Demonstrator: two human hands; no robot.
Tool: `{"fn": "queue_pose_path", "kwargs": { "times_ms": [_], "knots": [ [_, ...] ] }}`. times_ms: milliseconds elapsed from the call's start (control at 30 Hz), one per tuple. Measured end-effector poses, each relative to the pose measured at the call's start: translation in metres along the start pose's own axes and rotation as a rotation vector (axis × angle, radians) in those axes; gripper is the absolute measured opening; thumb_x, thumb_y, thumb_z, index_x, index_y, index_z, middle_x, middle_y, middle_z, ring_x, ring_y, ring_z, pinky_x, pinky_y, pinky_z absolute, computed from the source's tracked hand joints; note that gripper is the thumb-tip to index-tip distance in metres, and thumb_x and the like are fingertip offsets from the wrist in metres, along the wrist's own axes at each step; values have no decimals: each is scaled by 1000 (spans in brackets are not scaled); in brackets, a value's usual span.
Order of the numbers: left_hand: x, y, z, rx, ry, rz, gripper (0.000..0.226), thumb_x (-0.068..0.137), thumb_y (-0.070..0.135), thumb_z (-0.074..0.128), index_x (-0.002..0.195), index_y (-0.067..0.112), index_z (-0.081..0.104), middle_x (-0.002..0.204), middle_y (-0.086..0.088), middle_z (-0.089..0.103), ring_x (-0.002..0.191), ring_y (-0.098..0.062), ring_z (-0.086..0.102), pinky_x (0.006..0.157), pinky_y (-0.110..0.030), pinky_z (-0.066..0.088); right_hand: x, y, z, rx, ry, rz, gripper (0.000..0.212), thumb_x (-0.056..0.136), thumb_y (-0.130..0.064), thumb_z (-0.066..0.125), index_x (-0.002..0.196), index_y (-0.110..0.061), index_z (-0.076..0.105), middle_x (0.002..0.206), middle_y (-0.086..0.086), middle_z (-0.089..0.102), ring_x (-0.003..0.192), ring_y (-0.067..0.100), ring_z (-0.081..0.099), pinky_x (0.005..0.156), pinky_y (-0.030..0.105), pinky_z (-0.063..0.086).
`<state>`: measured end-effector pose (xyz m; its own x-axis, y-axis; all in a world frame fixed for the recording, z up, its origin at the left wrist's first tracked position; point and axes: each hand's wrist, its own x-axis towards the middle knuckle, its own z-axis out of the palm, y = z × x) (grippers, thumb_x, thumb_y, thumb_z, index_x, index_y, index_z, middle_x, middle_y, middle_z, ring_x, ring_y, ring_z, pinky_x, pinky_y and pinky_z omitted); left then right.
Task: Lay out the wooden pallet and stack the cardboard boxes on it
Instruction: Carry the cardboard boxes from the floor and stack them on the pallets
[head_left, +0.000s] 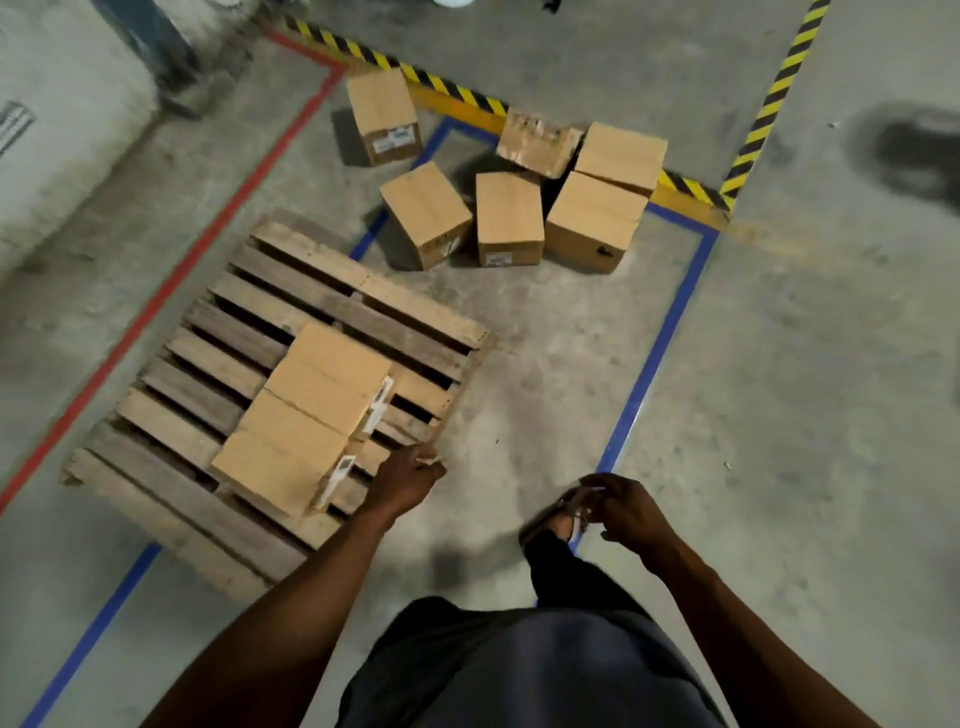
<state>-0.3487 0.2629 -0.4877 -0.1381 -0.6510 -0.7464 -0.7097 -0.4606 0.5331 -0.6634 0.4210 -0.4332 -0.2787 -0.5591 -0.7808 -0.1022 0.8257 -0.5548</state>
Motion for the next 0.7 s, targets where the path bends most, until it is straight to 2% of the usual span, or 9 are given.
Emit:
{"fn": "queue_pose_path", "kwargs": {
  "times_ms": [67, 100, 167, 233, 333, 467, 600, 633, 700],
  "knots": [
    [-4, 70, 5, -14, 7, 38, 75, 66, 71, 73, 122, 21, 73, 114, -2, 77, 102, -23, 74, 95, -44, 59, 22, -19, -34, 9, -30, 5, 23, 87, -30, 73, 110, -25, 75, 88, 2, 80, 86, 25, 77, 77, 39, 57],
    [-3, 104, 8, -45, 18, 53, 71, 69, 68, 76, 122, 21, 72, 112, -2, 77, 99, -23, 75, 92, -43, 60, 37, -29, -52, -6, -38, -3, 20, 92, -27, 74, 111, -24, 75, 92, 3, 80, 84, 24, 77, 73, 35, 56],
    [2, 157, 9, -93, 50, 78, 45, 86, 48, 81, 121, 21, 71, 109, -2, 76, 94, -22, 76, 85, -40, 59, 66, -53, -86, -53, -61, -28, 19, 96, -27, 72, 115, -23, 73, 99, 5, 79, 78, 18, 76, 62, 24, 53],
    [16, 191, 7, -150, 77, 92, 27, 95, 35, 77, 119, 22, 71, 105, -1, 77, 91, -21, 77, 79, -36, 57, 92, -79, -114, -31, -63, -34, 21, 99, -24, 68, 120, -19, 71, 106, 8, 77, 79, 17, 74, 59, 20, 49],
    [46, 233, 1, -210, 115, 71, 26, 96, 33, 76, 117, 19, 72, 103, -3, 78, 91, -23, 78, 81, -38, 58, 133, -126, -149, -9, -54, -57, 24, 100, -26, 67, 123, -19, 70, 109, 8, 77, 87, 21, 76, 67, 27, 51],
    [123, 273, -9, -206, 135, 42, 19, 94, 33, 78, 109, 22, 74, 101, -6, 79, 87, -25, 78, 77, -40, 57, 188, -184, -178, 21, -37, -70, 24, 101, -26, 67, 123, -18, 70, 105, 9, 78, 82, 18, 73, 65, 28, 49],
    [249, 303, -12, -94, 32, 3, 26, 78, 44, 81, 96, 26, 73, 103, -8, 80, 91, -30, 77, 91, -51, 62, 231, -249, -208, 90, 32, -17, 32, 90, -29, 71, 121, -17, 71, 104, 13, 78, 80, 18, 71, 61, 31, 46],
    [274, 313, -12, -74, 0, 2, 29, 75, 46, 80, 95, 26, 72, 106, -10, 79, 93, -30, 77, 92, -52, 62, 239, -265, -215, 103, 49, -2, 37, 85, -32, 70, 119, -18, 71, 104, 12, 78, 80, 19, 71, 61, 32, 47],
    [301, 357, -19, -57, -59, -9, 40, 69, 53, 79, 98, 26, 72, 110, -9, 78, 99, -30, 75, 93, -51, 61, 260, -294, -230, 116, 52, 22, 32, 88, -32, 71, 118, -23, 72, 101, 6, 79, 83, 20, 74, 65, 36, 53]
  ]
}}
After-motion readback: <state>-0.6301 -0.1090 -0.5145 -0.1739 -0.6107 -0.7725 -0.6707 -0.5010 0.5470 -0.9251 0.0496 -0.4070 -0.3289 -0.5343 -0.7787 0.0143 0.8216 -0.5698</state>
